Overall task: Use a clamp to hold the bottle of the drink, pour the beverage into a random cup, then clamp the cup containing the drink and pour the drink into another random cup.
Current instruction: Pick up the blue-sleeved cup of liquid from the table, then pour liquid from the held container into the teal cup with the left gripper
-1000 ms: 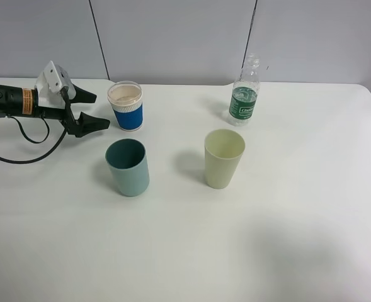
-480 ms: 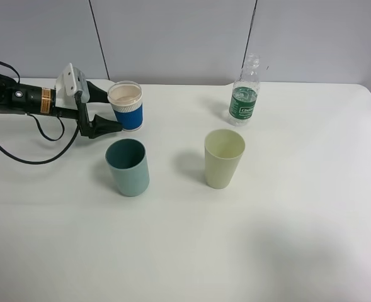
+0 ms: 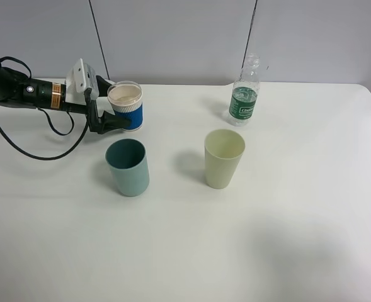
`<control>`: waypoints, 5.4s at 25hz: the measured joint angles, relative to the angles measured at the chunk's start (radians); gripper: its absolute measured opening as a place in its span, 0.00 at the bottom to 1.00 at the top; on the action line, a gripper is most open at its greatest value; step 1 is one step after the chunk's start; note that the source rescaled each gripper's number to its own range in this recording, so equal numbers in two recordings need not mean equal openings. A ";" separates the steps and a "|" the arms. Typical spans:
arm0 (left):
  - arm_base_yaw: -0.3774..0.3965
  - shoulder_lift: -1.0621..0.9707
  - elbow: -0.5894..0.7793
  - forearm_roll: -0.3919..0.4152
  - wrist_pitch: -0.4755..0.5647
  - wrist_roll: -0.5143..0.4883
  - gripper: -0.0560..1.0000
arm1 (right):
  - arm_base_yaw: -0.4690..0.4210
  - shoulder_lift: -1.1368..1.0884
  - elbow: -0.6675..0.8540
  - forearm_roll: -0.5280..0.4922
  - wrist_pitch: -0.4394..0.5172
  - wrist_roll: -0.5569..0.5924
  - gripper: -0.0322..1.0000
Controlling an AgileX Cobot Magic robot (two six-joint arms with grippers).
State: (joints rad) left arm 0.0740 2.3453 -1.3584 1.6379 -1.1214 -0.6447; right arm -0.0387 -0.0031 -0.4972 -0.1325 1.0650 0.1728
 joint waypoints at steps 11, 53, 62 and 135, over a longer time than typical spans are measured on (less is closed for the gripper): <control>-0.039 0.000 -0.004 -0.036 0.000 0.000 1.00 | 0.000 0.000 0.000 0.000 0.000 0.000 0.85; -0.064 0.050 -0.005 -0.085 -0.003 -0.099 0.09 | 0.000 0.000 0.000 0.000 0.000 0.000 0.85; -0.064 -0.027 0.022 -0.111 0.003 -0.216 0.09 | 0.000 0.000 0.000 0.000 0.000 0.000 0.85; -0.550 -0.745 1.078 -1.770 0.185 1.443 0.09 | 0.000 0.000 0.000 0.000 0.000 0.000 0.85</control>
State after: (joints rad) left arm -0.4761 1.6002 -0.2803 -0.1322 -0.9365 0.7982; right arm -0.0387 -0.0031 -0.4972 -0.1325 1.0650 0.1728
